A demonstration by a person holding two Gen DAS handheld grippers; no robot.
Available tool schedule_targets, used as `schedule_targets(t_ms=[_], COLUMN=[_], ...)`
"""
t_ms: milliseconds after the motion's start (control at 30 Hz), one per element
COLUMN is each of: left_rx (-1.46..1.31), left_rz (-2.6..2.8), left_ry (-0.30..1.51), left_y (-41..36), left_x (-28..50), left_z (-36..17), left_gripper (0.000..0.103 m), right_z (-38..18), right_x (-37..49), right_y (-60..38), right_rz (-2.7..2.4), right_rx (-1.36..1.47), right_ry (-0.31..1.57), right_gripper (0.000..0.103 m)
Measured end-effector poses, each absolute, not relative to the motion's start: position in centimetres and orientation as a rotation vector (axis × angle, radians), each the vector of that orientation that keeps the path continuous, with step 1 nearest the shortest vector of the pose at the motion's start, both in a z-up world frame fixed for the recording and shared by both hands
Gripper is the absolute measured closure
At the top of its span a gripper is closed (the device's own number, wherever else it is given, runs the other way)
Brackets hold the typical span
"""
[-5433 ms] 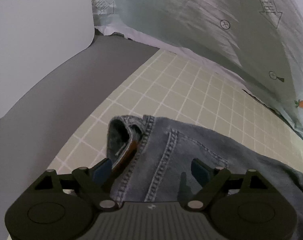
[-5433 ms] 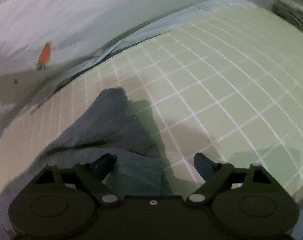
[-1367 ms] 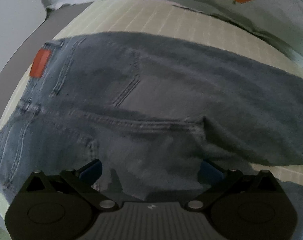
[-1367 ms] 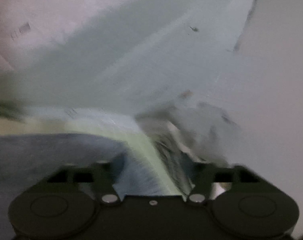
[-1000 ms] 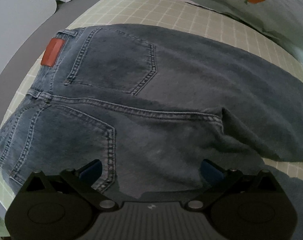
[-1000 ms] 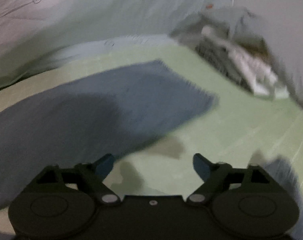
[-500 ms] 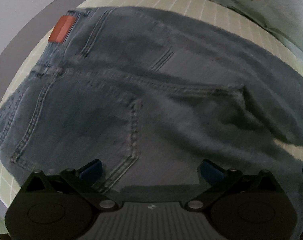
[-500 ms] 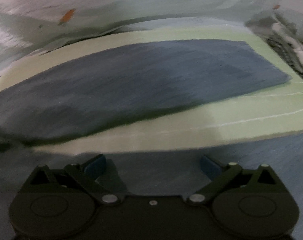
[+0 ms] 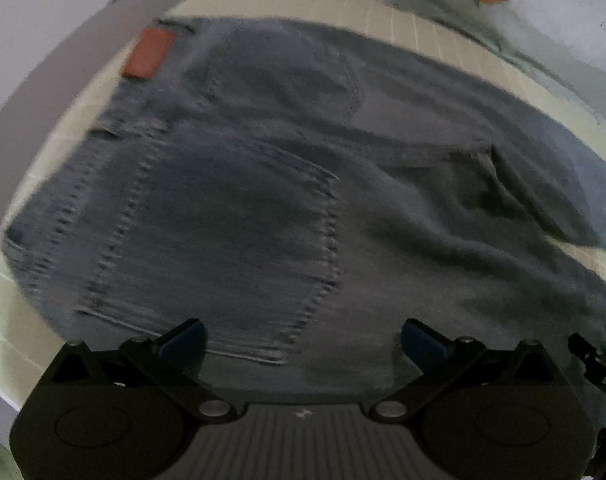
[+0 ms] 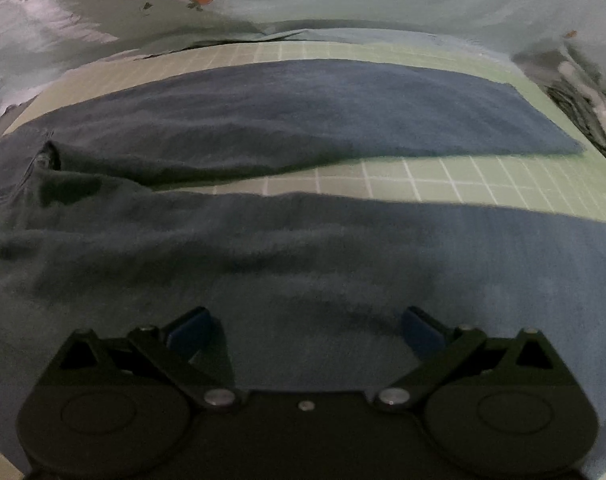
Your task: Fold clothes
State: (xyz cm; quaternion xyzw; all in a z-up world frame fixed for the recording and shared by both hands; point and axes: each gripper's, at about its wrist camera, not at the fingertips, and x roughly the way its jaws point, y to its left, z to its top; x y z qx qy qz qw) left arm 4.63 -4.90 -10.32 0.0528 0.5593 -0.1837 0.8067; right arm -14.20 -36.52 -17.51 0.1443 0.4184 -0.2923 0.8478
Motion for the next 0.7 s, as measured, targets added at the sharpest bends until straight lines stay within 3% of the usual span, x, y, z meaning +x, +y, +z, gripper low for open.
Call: schedule_targets(t_ms=[700], left_rx=[-0.134], left_rz=[-0.125], left_ry=[1.181], left_y=[5.3], left_x=[7.7], left_z=[-9.9], left_gripper=[0.002], right_z=[-18.2], right_x=[-14.9], right_y=[-34.1], right_rz=[-0.759], right_rx=[0.338], right_ry=[0.786], right_gripper=[0.000])
